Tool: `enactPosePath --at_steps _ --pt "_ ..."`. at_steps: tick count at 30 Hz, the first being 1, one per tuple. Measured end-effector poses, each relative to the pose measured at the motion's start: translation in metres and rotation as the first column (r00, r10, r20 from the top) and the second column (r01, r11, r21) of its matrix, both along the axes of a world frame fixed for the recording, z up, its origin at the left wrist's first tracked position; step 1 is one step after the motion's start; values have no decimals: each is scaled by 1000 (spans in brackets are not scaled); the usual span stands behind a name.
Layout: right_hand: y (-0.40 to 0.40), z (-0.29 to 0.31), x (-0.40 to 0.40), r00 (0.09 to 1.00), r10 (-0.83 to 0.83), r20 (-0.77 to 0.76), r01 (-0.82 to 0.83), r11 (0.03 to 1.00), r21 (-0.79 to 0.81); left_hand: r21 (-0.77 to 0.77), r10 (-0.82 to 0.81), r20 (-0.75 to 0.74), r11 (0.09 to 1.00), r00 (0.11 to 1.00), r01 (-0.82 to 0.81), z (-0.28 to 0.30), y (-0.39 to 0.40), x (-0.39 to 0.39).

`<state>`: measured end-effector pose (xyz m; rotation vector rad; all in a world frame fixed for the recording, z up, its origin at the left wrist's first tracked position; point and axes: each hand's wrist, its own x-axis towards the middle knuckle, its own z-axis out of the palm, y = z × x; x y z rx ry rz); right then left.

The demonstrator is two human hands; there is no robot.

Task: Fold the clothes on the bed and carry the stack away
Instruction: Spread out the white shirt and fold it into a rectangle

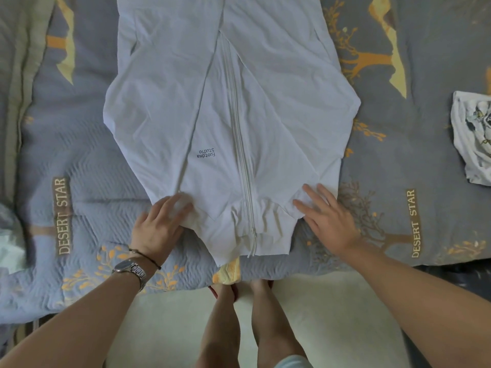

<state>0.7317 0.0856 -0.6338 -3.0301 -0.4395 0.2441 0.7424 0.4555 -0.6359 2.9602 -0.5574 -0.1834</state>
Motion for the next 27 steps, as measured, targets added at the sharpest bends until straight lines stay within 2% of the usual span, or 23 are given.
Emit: enactPosePath --at_steps 2,5,7,9,14,17,22,27 --pt "0 -1 3 1000 -5 -4 5 998 61 -66 8 -12 998 1000 -9 -2 -2 -3" --pt "-4 -4 7 996 -62 -69 73 983 170 -142 74 -113 986 991 -89 -3 -6 -3" --pt "-7 -5 10 993 -62 -104 80 981 176 -174 127 -152 973 980 -153 0 -8 0" --pt "-9 -3 12 993 -56 -104 72 984 165 -181 119 -154 972 981 -147 2 -7 3" --pt "-11 18 16 1000 -5 13 3 990 138 -199 96 -153 972 984 -126 18 2 6" --pt "-15 37 35 999 -31 -12 32 992 122 -231 96 -122 965 988 -122 34 8 16" --pt "-13 71 94 993 25 117 -26 1000 11 -258 184 -32 948 982 -186 58 7 57" --pt "-6 88 170 968 53 246 -49 999 -20 -271 347 -45 899 937 -345 72 6 122"
